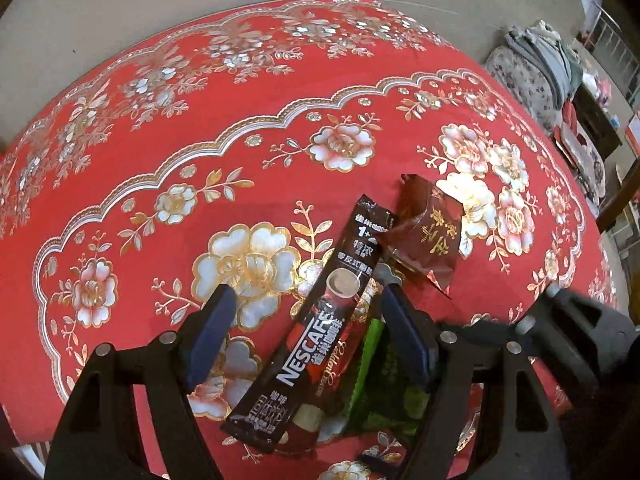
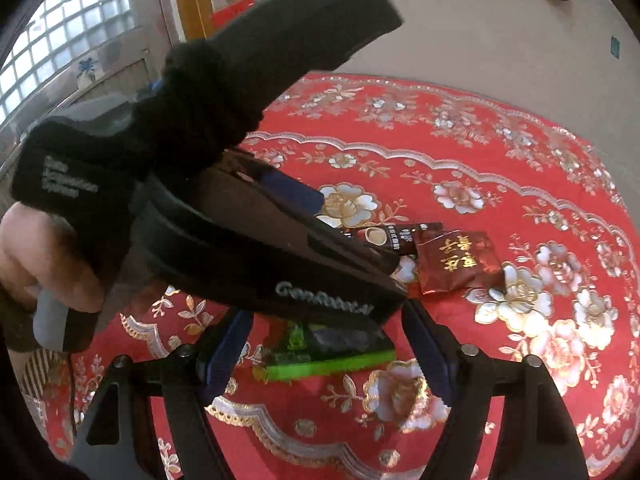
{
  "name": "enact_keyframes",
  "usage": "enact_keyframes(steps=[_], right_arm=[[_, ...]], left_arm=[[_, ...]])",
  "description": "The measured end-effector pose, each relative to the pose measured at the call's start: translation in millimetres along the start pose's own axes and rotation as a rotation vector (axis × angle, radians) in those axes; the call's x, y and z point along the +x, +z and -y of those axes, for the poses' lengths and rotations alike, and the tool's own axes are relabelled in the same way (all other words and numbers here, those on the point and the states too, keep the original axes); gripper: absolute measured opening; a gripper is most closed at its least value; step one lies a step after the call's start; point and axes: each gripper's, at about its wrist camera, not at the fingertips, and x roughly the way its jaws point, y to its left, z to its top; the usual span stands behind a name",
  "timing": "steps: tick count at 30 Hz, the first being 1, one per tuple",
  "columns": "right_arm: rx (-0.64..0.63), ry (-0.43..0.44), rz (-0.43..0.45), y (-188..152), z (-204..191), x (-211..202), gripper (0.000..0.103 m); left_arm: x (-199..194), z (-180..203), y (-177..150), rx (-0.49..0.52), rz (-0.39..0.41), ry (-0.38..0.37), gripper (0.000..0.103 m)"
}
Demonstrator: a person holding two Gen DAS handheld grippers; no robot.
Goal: Organize snacks
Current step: 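Grasp the Nescafe coffee stick with the left tool while the right tool grasps the green snack packet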
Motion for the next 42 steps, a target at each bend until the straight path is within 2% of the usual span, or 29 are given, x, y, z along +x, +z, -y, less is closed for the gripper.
enact_keyframes(steps=[1, 2, 3, 5, 7, 8, 10, 17, 27, 40, 42], right_arm=[[0.003, -0.001, -0.007, 0.3, 0.3, 2.6, 0.053], [0.009, -0.001, -0.017, 0.3, 0.5, 5.0, 0.047], [0.026, 0.012, -0.014, 0.1, 1.7, 5.0, 0.045], [0.033, 0.016, -0.011, -1.5, 0.9, 3.1, 0.043], [0.028, 0.004, -0.005, -5.3, -2.3, -1.5, 0.037], [0.026, -0.004, -0.002, -6.9, -2.7, -4.0, 0.036], [0.027, -0.009, -0.01, -12.0, -3.6, -8.8, 0.035], [0.068, -0.022, 0.002, -39.6, -6.0, -32.8, 0.035], [0.142, 0.011, 0.064, -55.2, -15.5, -62.0, 0.035], [0.1, 0.035, 0.11, -56.7, -66.2, -76.8, 0.035], [0.097, 0.042, 0.115, -56.1, -72.6, -76.3, 0.035]], left_arm=[[0.6, 1.4, -0.1, 0.011, 0.001, 0.009, 0.073], [-0.2, 3.7, -1.6, 0.026, 0.006, 0.015, 0.067], [-1.6, 5.0, -3.0, 0.038, 0.009, 0.016, 0.063], [-5.2, 6.9, -6.1, 0.053, 0.017, 0.038, 0.032], [-8.3, 4.3, -9.8, 0.046, 0.007, 0.033, 0.027], [-9.8, 3.7, -12.9, 0.046, 0.004, 0.032, 0.022], [-11.8, 3.3, -19.3, 0.045, 0.002, 0.039, 0.019], [-24.8, -3.5, -46.2, -0.03, 0.01, 0.057, 0.018], [-73.0, -9.7, -80.8, -0.116, 0.105, 0.072, 0.018], [-116.4, -11.2, -150.3, -0.249, 0.197, 0.244, 0.018], [-121.1, -11.6, -160.0, -0.272, 0.21, 0.234, 0.018]])
